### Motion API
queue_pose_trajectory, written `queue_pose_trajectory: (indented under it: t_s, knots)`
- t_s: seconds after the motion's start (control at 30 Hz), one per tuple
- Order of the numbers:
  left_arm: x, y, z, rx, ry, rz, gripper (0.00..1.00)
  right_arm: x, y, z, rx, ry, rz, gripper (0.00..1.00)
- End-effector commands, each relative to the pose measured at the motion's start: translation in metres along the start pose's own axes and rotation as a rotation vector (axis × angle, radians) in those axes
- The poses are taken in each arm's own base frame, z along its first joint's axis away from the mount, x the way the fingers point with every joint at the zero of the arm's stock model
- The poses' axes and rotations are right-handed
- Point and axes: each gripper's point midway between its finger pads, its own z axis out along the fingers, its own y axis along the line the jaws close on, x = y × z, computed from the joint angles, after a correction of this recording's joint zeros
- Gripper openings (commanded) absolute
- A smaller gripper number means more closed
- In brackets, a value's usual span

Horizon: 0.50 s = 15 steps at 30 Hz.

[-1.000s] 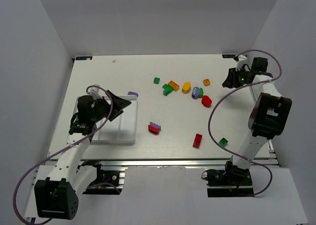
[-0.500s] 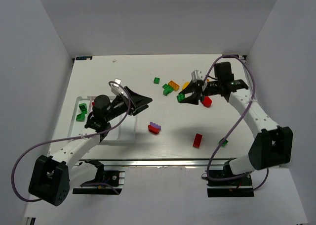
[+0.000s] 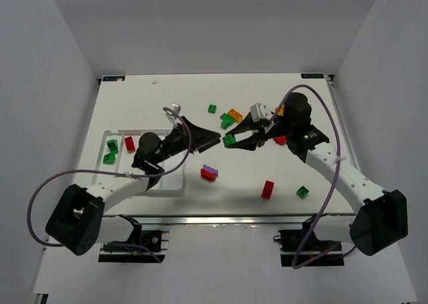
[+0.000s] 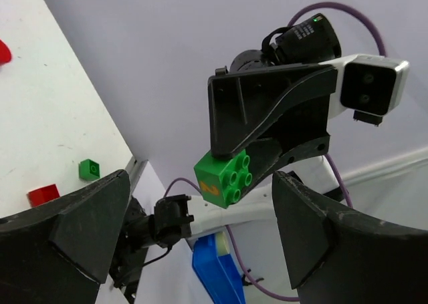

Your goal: Sort the legos into containers by color

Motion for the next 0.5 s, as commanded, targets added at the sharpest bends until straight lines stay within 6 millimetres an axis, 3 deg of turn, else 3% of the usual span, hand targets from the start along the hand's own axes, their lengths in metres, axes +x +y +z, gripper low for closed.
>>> queue_pose_trajectory:
  t_s: [0.0,0.1,0.47]
  knots:
    - [-0.002,-0.039,0.009,0.149,-0.009,0.045,0.95,-0.023,-0.007,0.005,0.038,-0.045,-0.033,0.00]
    - [0.001,-0.038,0.013,0.155,0.000,0.037,0.92,-0.029,-0.012,0.006,0.058,-0.061,-0.043,0.00]
    - [0.006,-0.055,0.012,0.250,0.009,0.015,0.71,-0.019,-0.016,0.011,0.072,-0.050,-0.017,0.05]
